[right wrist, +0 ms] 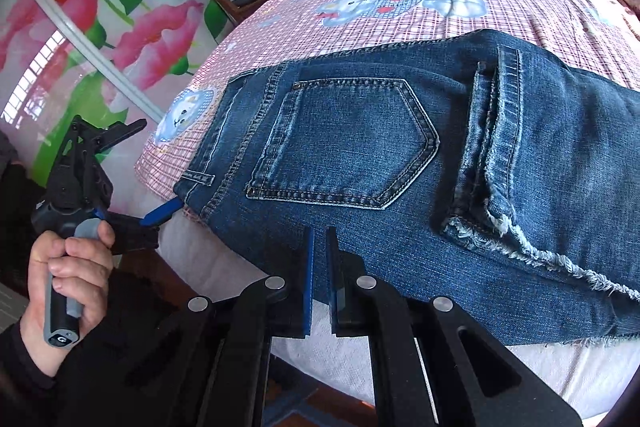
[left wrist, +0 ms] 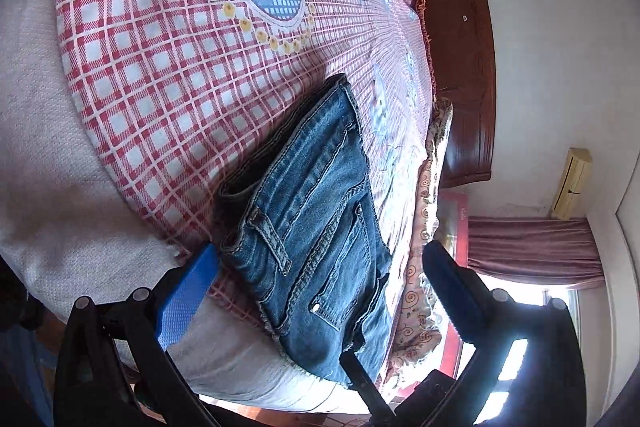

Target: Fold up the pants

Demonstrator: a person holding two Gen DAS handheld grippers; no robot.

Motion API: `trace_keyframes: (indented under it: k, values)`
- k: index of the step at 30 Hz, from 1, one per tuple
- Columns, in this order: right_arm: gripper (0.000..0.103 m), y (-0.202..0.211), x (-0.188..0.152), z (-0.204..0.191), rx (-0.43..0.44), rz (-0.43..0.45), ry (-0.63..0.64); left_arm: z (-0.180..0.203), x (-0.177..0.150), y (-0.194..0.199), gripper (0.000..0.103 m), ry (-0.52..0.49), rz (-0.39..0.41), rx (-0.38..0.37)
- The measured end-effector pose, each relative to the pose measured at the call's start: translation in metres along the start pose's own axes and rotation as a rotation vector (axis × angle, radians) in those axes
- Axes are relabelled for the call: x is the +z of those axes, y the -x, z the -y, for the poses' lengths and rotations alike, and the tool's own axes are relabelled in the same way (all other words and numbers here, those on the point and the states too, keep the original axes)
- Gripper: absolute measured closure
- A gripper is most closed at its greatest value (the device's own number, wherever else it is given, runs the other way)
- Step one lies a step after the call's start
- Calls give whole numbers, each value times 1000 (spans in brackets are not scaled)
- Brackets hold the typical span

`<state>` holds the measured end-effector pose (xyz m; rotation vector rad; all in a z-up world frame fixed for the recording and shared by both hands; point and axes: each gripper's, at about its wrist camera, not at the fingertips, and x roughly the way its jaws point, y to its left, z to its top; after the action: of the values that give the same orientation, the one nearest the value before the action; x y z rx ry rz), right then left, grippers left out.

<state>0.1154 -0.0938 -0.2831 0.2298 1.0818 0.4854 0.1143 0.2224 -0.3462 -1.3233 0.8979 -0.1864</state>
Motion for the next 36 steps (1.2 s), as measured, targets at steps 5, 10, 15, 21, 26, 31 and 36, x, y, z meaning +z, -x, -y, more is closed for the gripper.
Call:
trace_keyframes:
  k: [5,10,15,21,26,31,36]
  values:
    - [99,4,2,9,9,13,-41,0,0,-24,2,33,12,17]
    - [99,7,1,16,13,20,-61,0,0,-31,2,71,63,-53]
    - [99,3,-3,23,17,8,-82,3,1,-35,3,64,93,-83]
    - [99,-1,-6,26,20,-4,-90,17,-7,-43,5,-13,146,91]
    - [99,-2,-6,29,26,-5,-101,34,-8,-56,6,-101,170,187]
    - [99,0,-10,36,28,-7,-112,49,-4,-69,83,-231,111,234]
    - [99,4,-12,41,26,-3,-120,68,-4,-69,85,-302,142,269]
